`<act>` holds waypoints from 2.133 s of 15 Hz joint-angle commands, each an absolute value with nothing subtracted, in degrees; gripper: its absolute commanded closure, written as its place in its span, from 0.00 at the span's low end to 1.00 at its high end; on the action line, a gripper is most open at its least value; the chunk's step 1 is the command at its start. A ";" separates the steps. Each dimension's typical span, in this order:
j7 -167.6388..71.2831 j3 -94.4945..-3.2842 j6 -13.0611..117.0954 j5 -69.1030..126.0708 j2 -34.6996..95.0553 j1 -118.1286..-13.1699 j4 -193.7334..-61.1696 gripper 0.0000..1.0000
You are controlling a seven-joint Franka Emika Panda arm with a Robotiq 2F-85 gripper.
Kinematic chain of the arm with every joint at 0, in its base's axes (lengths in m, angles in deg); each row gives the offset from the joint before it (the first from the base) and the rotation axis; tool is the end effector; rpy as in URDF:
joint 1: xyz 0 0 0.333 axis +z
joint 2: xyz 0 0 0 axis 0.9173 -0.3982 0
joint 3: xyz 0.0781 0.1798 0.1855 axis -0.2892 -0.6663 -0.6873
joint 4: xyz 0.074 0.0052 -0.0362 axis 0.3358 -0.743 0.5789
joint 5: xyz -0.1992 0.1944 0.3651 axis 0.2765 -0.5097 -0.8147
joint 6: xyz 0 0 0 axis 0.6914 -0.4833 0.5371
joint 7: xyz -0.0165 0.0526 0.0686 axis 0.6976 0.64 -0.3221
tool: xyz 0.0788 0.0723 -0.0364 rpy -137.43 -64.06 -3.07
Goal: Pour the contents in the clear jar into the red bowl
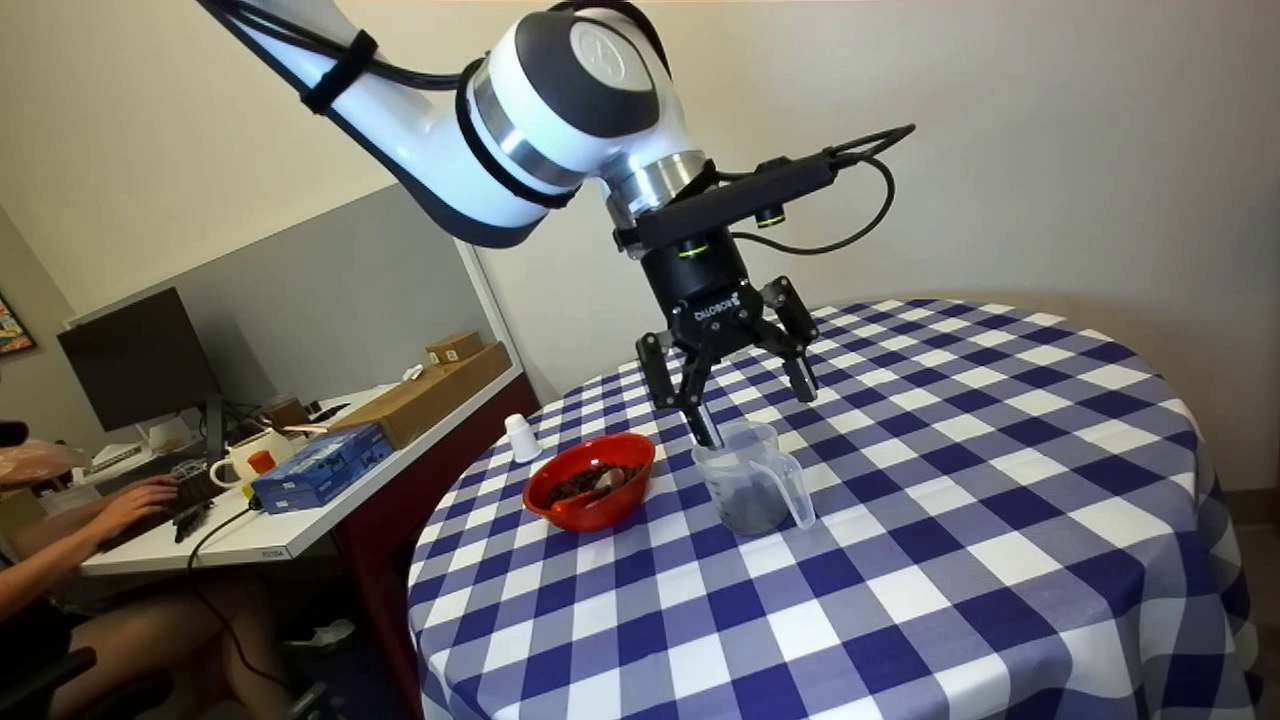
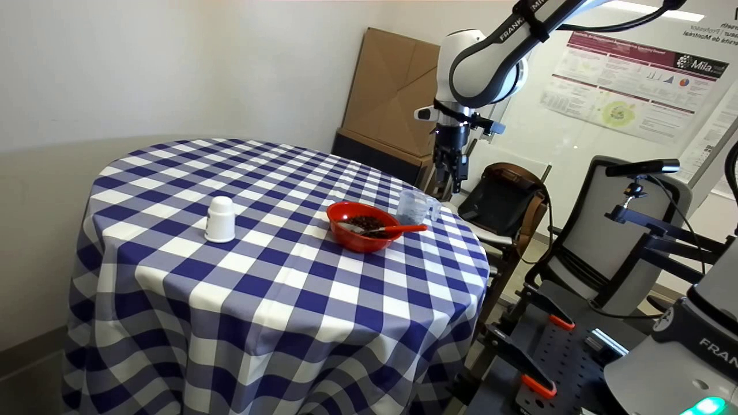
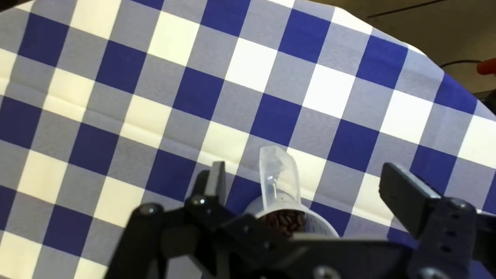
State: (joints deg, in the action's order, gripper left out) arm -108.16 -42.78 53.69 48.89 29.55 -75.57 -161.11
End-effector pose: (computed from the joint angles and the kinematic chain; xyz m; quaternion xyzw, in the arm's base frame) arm 0.5351 -0.1977 0.1357 0.8764 0.4515 -0.1426 0.0879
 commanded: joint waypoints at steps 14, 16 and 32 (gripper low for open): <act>-106.89 -43.59 61.60 50.85 25.93 -76.07 -161.96 0.32; -106.90 -43.62 61.62 50.80 25.89 -76.08 -162.00 0.47; -106.85 -43.54 61.77 50.72 25.66 -76.36 -161.52 0.34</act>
State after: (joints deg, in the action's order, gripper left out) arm -107.98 -43.23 60.21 49.39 26.37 -75.77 -162.03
